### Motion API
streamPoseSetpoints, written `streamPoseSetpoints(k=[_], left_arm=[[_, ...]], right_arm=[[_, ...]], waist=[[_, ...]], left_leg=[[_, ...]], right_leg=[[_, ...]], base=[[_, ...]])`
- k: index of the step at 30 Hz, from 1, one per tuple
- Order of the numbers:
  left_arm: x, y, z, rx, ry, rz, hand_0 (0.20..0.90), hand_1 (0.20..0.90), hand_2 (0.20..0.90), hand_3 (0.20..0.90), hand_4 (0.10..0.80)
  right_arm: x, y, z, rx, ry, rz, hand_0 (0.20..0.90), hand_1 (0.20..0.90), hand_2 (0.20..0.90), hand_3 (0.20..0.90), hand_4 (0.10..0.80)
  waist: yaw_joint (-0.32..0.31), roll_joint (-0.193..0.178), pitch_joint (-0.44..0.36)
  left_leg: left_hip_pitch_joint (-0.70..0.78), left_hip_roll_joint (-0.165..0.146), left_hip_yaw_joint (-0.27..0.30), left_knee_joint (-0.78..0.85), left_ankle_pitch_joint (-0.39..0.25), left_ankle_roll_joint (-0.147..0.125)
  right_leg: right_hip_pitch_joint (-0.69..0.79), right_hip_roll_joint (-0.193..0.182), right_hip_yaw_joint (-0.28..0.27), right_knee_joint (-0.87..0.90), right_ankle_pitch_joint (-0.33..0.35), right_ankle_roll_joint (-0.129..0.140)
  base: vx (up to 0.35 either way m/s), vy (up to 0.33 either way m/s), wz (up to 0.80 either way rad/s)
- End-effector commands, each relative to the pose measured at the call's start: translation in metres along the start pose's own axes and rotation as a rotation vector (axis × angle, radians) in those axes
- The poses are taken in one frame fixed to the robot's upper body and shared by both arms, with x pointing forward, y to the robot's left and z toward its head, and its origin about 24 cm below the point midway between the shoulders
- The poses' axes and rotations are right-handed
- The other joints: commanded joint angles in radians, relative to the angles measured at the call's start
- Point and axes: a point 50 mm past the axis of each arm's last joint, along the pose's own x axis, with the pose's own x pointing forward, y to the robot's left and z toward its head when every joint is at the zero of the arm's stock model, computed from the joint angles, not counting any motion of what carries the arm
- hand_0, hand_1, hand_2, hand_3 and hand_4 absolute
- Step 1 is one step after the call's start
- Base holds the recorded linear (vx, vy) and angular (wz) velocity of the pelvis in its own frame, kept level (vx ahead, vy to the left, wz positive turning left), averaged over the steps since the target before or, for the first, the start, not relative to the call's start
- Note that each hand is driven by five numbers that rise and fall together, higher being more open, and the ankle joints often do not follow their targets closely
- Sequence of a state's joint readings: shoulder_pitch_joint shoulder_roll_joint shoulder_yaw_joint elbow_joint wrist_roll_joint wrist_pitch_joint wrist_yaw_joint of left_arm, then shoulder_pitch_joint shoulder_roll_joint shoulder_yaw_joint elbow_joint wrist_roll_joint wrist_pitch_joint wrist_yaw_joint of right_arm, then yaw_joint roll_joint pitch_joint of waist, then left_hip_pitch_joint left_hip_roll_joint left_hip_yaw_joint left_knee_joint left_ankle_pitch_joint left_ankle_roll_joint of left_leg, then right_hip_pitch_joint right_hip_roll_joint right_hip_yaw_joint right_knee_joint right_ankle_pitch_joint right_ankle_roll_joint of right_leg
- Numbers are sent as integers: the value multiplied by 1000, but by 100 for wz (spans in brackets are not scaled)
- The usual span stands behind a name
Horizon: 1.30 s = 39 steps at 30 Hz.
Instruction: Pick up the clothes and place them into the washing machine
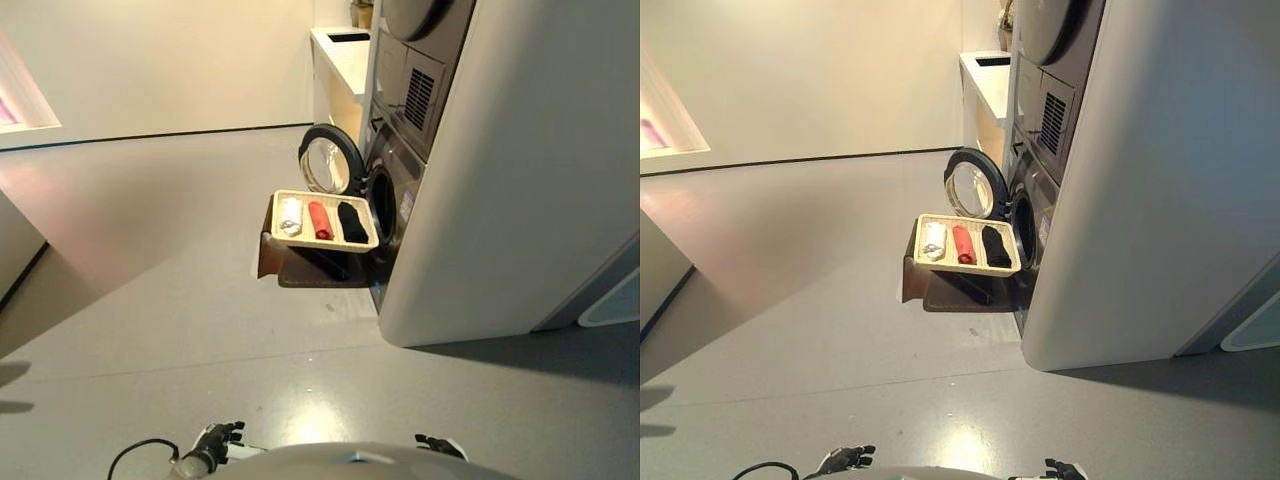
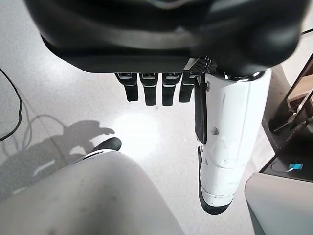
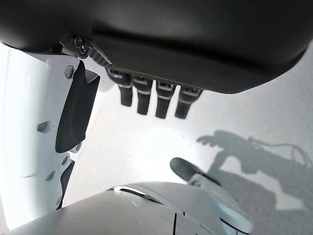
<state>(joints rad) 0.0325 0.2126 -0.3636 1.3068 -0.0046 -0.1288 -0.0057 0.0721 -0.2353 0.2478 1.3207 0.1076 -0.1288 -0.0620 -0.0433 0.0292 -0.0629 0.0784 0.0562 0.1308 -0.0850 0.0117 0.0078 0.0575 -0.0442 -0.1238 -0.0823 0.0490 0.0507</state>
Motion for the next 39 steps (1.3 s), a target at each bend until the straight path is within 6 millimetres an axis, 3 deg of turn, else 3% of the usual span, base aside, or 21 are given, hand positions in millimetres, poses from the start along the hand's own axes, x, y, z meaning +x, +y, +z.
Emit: streamPoseSetpoints(k=[1,13,24,31,35,39], left_arm=[[4,-4,16,32,-11,-12,900,900,900,900,800],[5,-2,19,11,-24,0,900,900,900,900,800],[5,2,23,6,-31,11,900,900,900,900,800],[6,10,31,11,-52,31,900,900,900,900,800],[6,18,37,4,-68,49,900,900,900,900,800],[6,26,40,3,-76,68,900,900,900,900,800]], right_arm=[[5,-5,24,-71,-37,0,900,900,900,900,800],[5,-5,22,-73,-35,-3,900,900,900,900,800],[6,-8,29,-71,-46,-6,900,900,900,900,800],[7,-10,41,-74,-73,-14,900,900,900,900,800],[8,-12,46,-66,-83,-20,900,900,900,900,800],[8,-14,47,-38,-89,-26,900,900,900,900,800]], waist=[[-6,-41,18],[-2,-46,18],[4,-49,31],[19,-60,55],[24,-65,70],[11,-60,90]], left_leg=[[-4,-18,-10,-2,-49,-57],[0,-21,-15,-2,-53,-55],[-22,-41,-12,-2,-54,-35],[-67,-70,-13,45,-75,-1],[-88,-87,-24,101,-112,25],[-69,-96,-59,142,-151,55]], right_leg=[[2,-23,28,-5,-29,56],[6,-25,24,-5,-30,58],[-12,-45,28,-1,-23,68],[-54,-79,42,67,-32,76],[-101,-92,44,191,-54,84],[-168,-89,62,384,-25,79]], base=[[0,0,0],[0,0,0],[2,28,0],[20,79,0],[100,120,1],[150,113,7]])
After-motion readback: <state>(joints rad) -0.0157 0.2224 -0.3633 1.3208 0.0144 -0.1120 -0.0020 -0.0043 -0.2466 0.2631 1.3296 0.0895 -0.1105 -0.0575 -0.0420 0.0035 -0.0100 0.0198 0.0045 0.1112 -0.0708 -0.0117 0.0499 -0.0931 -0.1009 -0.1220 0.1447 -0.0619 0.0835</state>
